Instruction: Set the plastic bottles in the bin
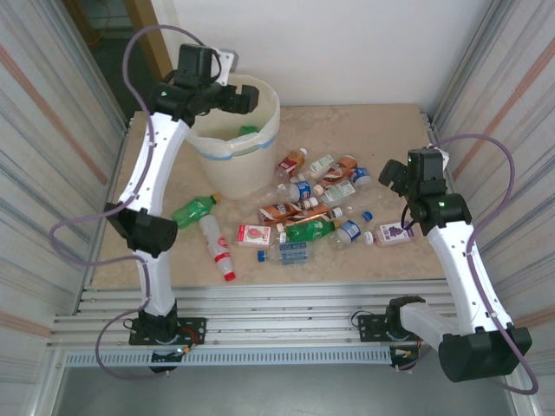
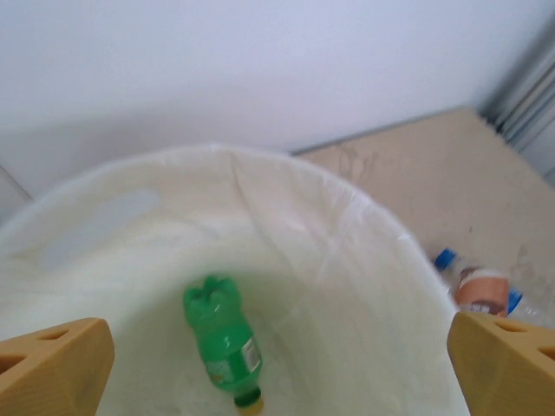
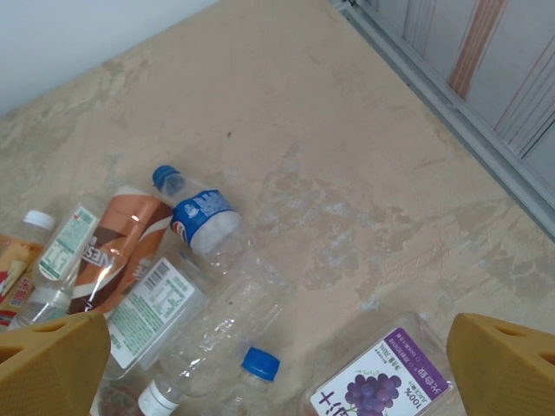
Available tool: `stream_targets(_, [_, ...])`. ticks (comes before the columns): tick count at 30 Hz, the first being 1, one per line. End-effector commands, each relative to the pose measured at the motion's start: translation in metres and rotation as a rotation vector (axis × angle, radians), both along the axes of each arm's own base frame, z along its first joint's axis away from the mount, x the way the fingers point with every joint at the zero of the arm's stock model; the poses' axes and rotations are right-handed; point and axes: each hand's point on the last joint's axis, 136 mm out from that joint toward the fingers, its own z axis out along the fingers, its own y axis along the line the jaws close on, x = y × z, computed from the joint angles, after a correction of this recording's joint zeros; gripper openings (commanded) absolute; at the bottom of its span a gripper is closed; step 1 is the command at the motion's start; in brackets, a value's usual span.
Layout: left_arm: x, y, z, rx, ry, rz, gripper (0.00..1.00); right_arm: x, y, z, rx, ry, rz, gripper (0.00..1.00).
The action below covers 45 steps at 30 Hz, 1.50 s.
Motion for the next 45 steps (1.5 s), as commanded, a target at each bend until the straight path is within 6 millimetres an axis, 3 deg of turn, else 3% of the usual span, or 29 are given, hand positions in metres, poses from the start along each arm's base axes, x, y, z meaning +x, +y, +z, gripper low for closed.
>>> stream_targets(1, [-0.02, 0.016, 0.046, -0.064, -0.101, 0.056, 0.99, 0.003, -0.003, 0.008, -0.021, -0.023, -0.001, 0.98])
stream_targets(8, [-0.066, 0.03, 0.047, -0.056, -0.148, 0.132, 0.99, 0.003, -0.005, 0.005, -0.027, -0.019, -0.003, 0.98])
stream_targets(13, [-0.105, 0.045, 0.022, -0.116, -0.153, 0.183, 0.99, 0.003, -0.005, 0.005, -0.026, -0.022, -0.006, 0.98])
stream_targets(19, [-0.148, 0.075, -0.038, -0.155, -0.095, 0.289, 0.99, 0.002, -0.007, 0.005, -0.029, -0.021, -0.016, 0.98])
stream_targets(24, [-0.173, 0.096, -0.109, -0.069, 0.026, 0.339, 0.99, -0.004, -0.014, 0.003, -0.034, -0.021, -0.058, 0.98])
stream_targets(29, [-0.183, 0.123, -0.162, 0.038, 0.185, 0.372, 0.99, -0.006, -0.015, 0.009, -0.029, -0.044, -0.065, 0.98])
stream_targets(34, [-0.179, 0.148, -0.199, 0.096, 0.33, 0.404, 0.98, -0.008, -0.017, 0.007, -0.031, -0.04, -0.078, 0.98])
stream_targets(35, [-0.177, 0.152, -0.207, 0.103, 0.364, 0.402, 0.98, -0.012, -0.018, 0.014, -0.027, -0.066, -0.078, 0.98])
stream_targets(41, [-0.166, 0.166, -0.256, 0.116, 0.538, 0.35, 0.93, -0.014, -0.017, 0.016, -0.023, -0.074, -0.075, 0.98])
stream_targets(45, [-0.158, 0.17, -0.277, 0.128, 0.608, 0.301, 0.92, -0.013, -0.013, 0.017, -0.017, -0.072, -0.048, 0.98])
